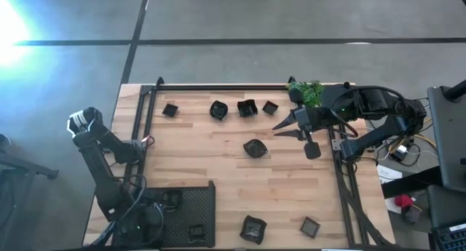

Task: Pick & Place Mini shaped plates
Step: Stack the black distorted square plate on the black distorted square plate on the shelf

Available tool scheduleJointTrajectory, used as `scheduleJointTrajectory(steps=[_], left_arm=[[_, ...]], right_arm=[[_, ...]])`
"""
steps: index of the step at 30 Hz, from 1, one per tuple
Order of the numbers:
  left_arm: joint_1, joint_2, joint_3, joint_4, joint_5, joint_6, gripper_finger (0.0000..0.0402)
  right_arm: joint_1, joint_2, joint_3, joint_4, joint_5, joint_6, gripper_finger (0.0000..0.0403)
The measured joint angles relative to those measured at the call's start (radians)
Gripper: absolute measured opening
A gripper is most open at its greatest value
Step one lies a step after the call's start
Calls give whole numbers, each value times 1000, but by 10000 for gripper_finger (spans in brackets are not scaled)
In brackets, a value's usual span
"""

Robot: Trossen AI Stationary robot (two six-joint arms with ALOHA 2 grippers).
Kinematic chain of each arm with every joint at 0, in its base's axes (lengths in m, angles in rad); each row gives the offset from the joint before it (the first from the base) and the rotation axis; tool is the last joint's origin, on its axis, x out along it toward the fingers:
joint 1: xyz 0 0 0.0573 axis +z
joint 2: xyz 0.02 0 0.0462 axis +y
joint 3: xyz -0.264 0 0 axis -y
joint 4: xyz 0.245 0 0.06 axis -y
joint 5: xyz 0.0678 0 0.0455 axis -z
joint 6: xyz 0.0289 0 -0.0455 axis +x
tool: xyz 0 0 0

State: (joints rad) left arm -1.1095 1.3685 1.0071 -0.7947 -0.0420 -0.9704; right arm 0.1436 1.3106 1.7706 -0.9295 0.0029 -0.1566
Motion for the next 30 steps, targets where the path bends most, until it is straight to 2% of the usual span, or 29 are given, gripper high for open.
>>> scheduleJointTrajectory(steps=[14, 30], left_arm=[[0, 0, -84, 54, 9, 19, 0], [0, 0, -179, 171, 79, -8, 0]], right_arm=[[0, 0, 0, 0, 0, -1, 68], [0, 0, 0, -2, 0, -8, 68]])
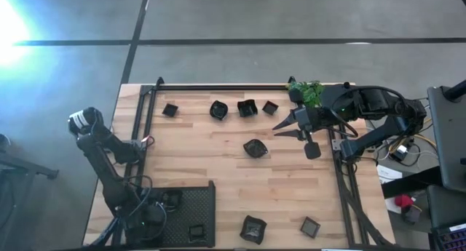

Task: Pick & Place Mini shaped plates
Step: Stack the black distorted square plate on the black distorted square plate on the shelf

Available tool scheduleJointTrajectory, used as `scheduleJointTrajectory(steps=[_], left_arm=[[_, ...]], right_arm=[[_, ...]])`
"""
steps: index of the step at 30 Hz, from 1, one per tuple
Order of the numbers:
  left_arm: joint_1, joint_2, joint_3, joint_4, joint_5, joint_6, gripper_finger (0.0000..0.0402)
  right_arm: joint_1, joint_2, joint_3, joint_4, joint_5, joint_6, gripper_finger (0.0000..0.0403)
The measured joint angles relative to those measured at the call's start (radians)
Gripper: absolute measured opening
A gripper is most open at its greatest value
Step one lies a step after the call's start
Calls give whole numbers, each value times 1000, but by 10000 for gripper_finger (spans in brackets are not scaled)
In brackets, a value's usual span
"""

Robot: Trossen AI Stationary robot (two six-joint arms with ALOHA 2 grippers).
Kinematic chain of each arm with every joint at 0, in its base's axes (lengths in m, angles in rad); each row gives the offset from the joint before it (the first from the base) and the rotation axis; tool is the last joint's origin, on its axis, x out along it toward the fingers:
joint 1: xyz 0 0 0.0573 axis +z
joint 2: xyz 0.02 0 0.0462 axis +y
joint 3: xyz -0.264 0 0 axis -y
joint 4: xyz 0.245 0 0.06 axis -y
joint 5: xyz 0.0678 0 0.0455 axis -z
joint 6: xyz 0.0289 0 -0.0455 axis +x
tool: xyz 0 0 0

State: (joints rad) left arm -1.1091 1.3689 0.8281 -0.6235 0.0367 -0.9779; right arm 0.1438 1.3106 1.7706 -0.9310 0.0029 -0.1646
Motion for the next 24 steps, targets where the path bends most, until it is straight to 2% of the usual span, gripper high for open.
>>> scheduleJointTrajectory(steps=[24], left_arm=[[1, 0, -1, 23, 1, -55, 0]], right_arm=[[0, 0, 0, 0, 0, -3, 68]])
